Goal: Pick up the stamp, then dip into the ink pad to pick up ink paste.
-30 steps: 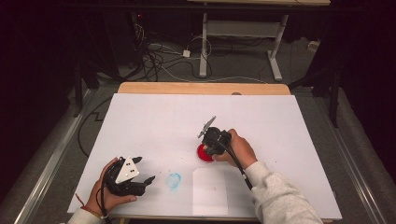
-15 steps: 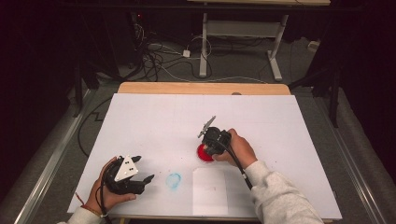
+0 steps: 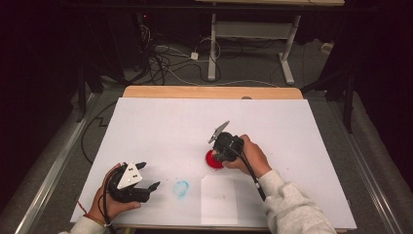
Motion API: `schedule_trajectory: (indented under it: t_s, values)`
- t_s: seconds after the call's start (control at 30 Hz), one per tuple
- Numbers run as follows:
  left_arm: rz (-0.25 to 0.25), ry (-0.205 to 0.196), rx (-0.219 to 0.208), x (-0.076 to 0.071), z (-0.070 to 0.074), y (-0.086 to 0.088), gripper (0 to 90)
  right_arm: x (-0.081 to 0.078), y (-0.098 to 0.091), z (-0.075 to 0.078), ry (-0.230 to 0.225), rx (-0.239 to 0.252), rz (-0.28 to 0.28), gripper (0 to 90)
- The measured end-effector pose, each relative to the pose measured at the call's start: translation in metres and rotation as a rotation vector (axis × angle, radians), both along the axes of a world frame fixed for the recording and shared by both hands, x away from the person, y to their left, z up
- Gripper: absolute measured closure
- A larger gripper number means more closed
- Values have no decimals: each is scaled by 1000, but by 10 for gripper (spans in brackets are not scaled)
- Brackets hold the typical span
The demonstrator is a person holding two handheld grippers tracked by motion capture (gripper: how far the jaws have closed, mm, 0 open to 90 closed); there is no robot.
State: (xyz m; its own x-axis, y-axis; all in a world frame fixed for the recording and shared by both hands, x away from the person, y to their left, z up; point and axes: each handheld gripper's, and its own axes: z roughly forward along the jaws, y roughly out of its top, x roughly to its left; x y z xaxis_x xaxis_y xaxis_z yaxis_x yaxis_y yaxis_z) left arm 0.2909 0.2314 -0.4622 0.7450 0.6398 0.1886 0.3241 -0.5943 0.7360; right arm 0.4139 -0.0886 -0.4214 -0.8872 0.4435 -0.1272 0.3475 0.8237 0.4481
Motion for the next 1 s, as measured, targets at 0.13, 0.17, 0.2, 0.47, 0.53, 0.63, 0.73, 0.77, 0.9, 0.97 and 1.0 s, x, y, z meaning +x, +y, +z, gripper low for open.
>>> schedule_trajectory:
  t_s: [0.13,0.17,0.2,0.47,0.53,0.63,0.73,0.77,0.9,0.97,1.0]
  values:
    - [2,0,7,-2,-1,0,208,-5,-8,8,-7,39,-9,763]
    - [3,2,9,-2,-1,0,208,-7,-10,10,-18,49,-9,763]
    - [4,-2,7,-2,0,1,208,-9,-12,13,-19,64,-24,763]
    - [6,0,-2,1,1,-1,241,-22,-19,25,-66,125,0,763]
    - [8,2,-8,1,1,0,234,-25,-20,27,-78,128,3,763]
    - [3,-2,-1,1,1,-2,223,-28,-21,31,-80,134,12,763]
    - [-2,-9,2,0,2,-3,222,-31,-22,37,-94,136,21,763]
    - [-5,-10,-1,-1,2,-3,222,-32,-23,38,-91,144,25,763]
    - [-6,-7,1,-2,1,-3,217,-38,-24,42,-95,141,28,763]
    - [-7,-10,6,-2,2,-4,217,-39,-23,43,-102,130,33,763]
    - [-7,-9,6,-2,2,-4,217,-39,-23,44,-102,126,37,763]
